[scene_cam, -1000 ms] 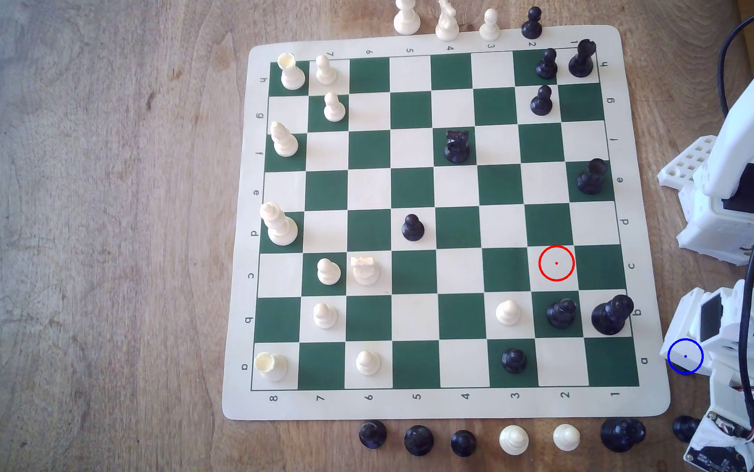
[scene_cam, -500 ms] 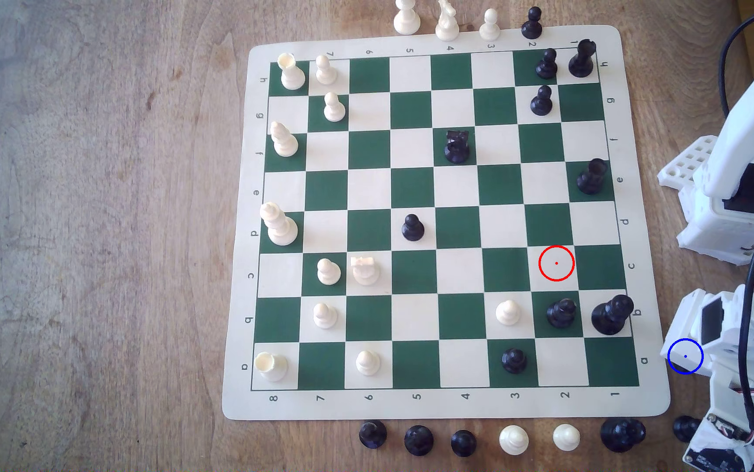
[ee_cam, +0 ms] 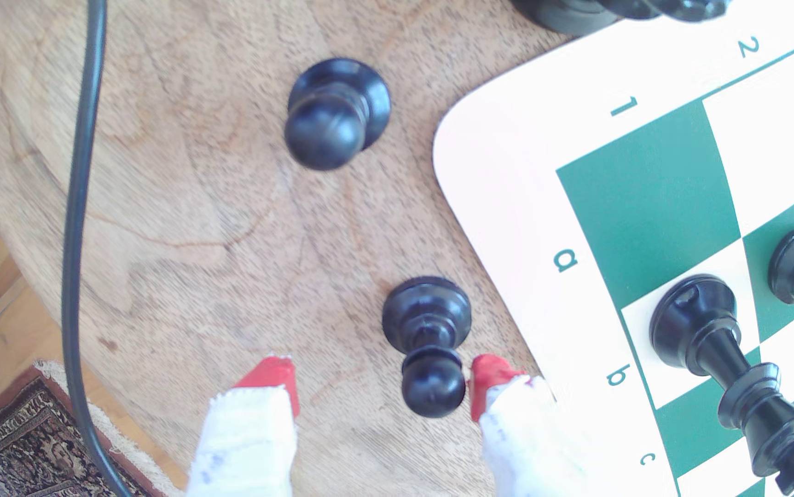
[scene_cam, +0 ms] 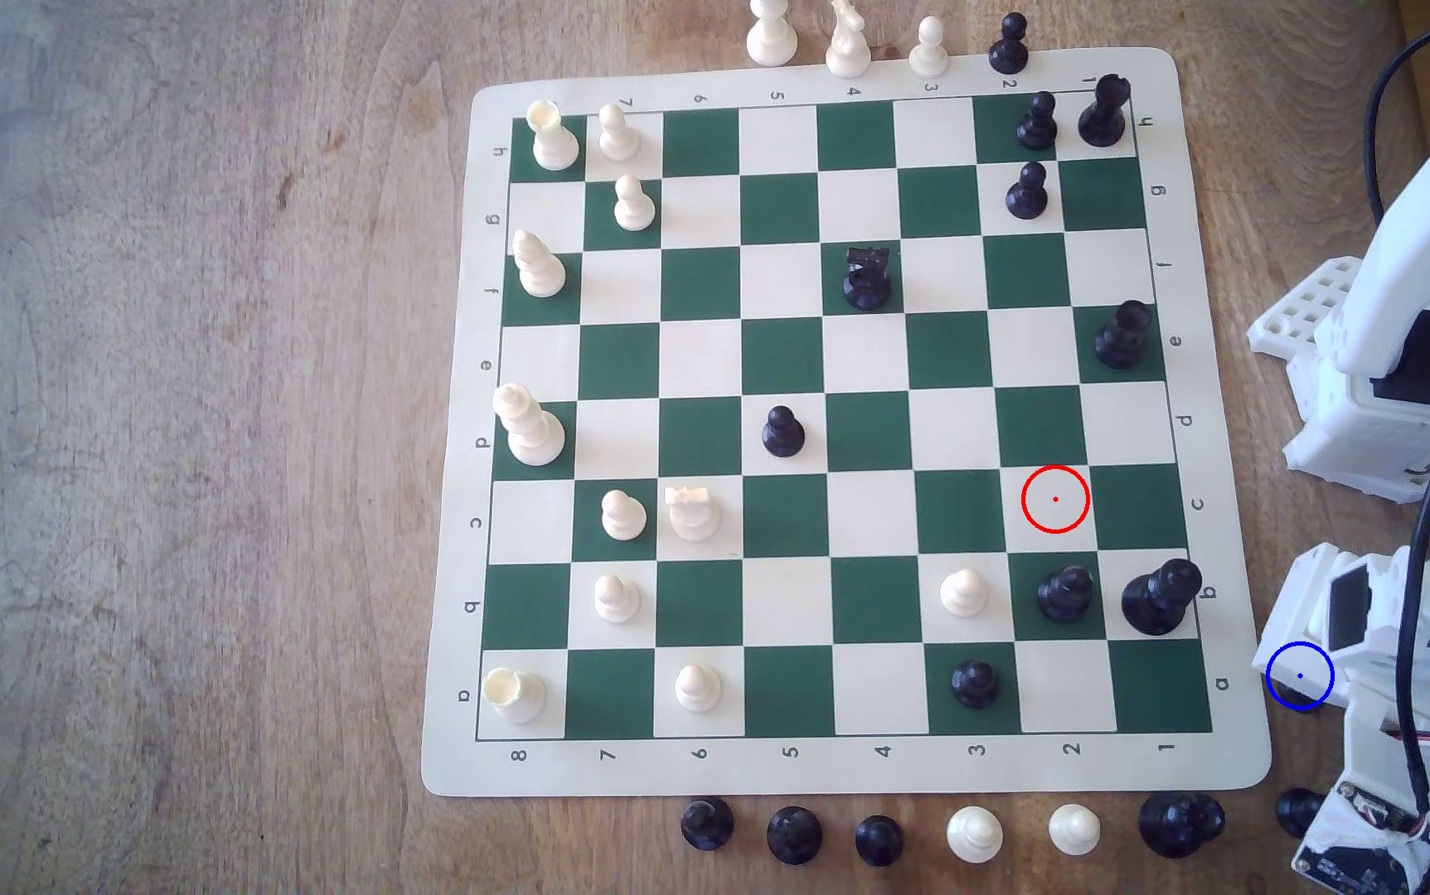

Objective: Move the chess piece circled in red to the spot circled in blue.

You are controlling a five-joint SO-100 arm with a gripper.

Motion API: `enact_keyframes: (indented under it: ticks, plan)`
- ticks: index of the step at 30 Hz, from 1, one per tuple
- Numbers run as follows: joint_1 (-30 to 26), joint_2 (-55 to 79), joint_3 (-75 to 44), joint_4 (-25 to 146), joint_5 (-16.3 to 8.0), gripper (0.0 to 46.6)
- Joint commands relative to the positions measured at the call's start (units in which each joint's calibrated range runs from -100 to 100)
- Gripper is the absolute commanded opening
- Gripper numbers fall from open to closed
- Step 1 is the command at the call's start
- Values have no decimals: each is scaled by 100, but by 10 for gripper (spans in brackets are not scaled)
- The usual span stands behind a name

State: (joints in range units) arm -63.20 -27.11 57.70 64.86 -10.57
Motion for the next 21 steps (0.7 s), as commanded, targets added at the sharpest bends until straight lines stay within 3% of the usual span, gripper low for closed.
enact_keyframes:
  ticks: [1,21]
  plan:
    - [-207,-329,-240,205,20,200]
    - [481,-1059,-712,590,117,199]
